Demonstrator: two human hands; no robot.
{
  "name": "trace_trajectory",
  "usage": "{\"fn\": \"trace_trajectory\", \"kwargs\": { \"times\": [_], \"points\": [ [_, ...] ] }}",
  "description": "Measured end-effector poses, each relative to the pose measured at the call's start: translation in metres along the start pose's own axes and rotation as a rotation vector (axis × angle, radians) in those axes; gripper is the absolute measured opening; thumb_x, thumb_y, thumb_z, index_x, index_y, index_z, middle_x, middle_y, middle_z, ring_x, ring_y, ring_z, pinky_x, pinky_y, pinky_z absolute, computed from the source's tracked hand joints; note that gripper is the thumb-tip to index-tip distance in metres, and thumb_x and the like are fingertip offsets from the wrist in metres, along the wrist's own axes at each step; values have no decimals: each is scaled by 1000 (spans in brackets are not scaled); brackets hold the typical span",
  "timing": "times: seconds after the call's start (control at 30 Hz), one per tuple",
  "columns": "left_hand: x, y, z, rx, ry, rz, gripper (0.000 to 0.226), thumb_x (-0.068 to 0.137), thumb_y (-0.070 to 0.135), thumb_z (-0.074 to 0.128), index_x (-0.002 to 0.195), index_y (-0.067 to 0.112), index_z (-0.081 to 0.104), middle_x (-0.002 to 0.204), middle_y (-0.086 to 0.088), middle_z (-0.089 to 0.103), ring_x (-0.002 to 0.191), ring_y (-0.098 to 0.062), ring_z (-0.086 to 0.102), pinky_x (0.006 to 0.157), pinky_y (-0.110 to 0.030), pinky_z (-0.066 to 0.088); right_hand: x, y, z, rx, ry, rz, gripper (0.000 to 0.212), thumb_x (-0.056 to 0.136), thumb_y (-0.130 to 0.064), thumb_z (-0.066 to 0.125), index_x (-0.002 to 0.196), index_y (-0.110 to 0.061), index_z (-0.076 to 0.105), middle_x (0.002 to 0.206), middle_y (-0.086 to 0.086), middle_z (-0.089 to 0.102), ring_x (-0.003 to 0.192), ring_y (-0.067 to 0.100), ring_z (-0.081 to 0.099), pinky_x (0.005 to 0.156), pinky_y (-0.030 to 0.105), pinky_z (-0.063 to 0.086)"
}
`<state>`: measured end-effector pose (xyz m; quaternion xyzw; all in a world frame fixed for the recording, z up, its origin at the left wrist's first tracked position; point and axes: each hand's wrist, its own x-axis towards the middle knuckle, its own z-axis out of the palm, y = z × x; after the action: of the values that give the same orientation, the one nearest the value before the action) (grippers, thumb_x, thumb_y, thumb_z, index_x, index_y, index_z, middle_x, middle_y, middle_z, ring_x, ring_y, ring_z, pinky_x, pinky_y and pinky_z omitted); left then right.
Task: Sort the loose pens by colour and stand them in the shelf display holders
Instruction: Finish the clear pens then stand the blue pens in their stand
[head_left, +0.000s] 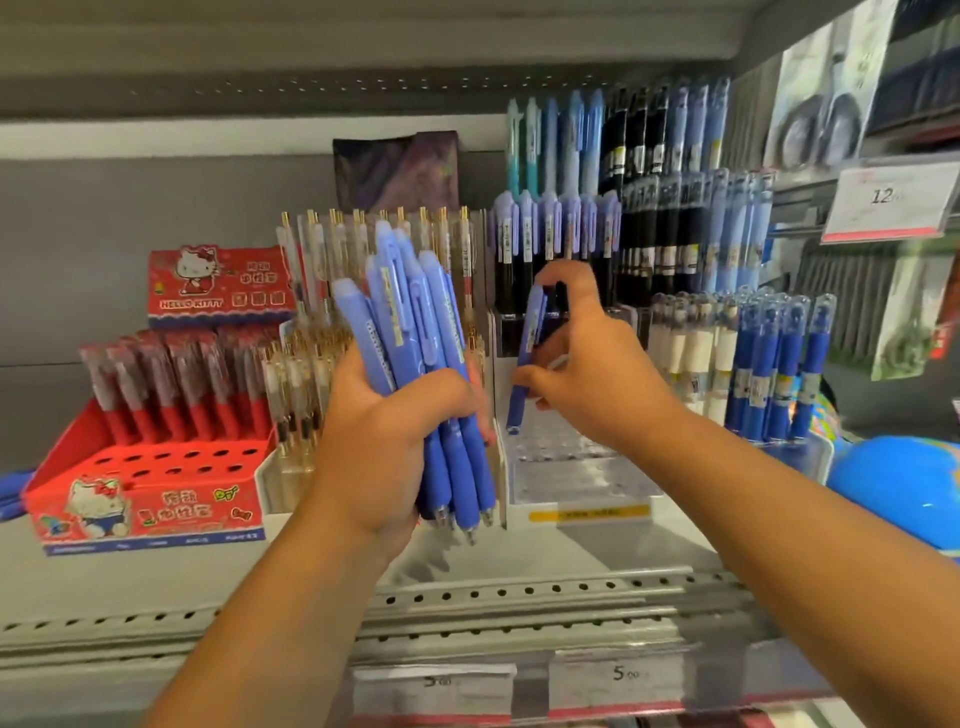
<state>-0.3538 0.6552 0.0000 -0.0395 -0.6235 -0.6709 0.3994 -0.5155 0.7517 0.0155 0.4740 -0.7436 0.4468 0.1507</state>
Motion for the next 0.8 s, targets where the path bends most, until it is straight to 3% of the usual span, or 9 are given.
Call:
{"fn": "trace_trajectory", "kwargs": {
  "times": [0.13, 0.27, 0.37, 0.53, 0.63, 0.73, 0.8],
  "points": [
    [-4, -4, 1, 49, 29, -18, 32, 66, 8, 66, 96, 3, 56, 70, -10, 56, 55, -25, 56, 57, -35, 51, 0, 2, 7, -74, -110, -1, 74, 84, -7, 74, 116, -51, 23, 71, 5, 69, 59, 18, 68, 55, 42, 59],
    [-13, -3, 3, 54, 13, -31, 36, 55, 16, 74, 90, 16, 65, 73, -12, 59, 58, -27, 57, 60, -36, 52, -1, 1, 13, -148, -167, -17, 77, 83, -8, 72, 128, -42, 20, 69, 3, 68, 60, 15, 65, 58, 43, 58],
    [-12, -3, 4, 39, -16, -31, 26, 53, 21, 73, 79, 20, 67, 70, -11, 61, 55, -26, 57, 58, -36, 52, 1, 3, 13, -122, -149, 29, 75, 84, -11, 73, 129, -39, 21, 70, 1, 68, 61, 11, 65, 58, 38, 59],
    [-12, -4, 4, 18, 9, -47, 31, 66, 8, 68, 95, 17, 65, 73, -10, 62, 56, -26, 57, 57, -34, 52, -6, -2, 5, -139, -61, 103, 73, 86, -26, 74, 134, -39, 21, 74, -4, 67, 61, 6, 64, 53, 29, 54],
    [-13, -3, 5, 50, 35, -57, 32, 65, 12, 70, 92, 29, 70, 74, -6, 65, 58, -22, 61, 57, -31, 54, -12, -16, -9, 210, 22, 120, 42, 87, -33, 70, 122, -25, 48, 74, -5, 67, 62, 3, 63, 59, 26, 48],
    [-13, -3, 7, 93, 16, -46, 33, 64, 15, 71, 89, 37, 70, 76, 1, 69, 62, -17, 66, 57, -29, 55, -27, -36, -19, 744, -184, 107, 18, 83, -30, 71, 97, -19, 73, 82, -1, 70, 67, 12, 63, 58, 26, 49],
    [-13, -3, 9, 110, -4, -25, 36, 65, 15, 70, 93, 37, 69, 78, 0, 70, 65, -17, 67, 59, -29, 55, -37, -44, -19, 807, -254, 53, 19, 79, -28, 78, 93, -16, 75, 80, 3, 69, 69, 14, 63, 57, 24, 50]
  ]
}}
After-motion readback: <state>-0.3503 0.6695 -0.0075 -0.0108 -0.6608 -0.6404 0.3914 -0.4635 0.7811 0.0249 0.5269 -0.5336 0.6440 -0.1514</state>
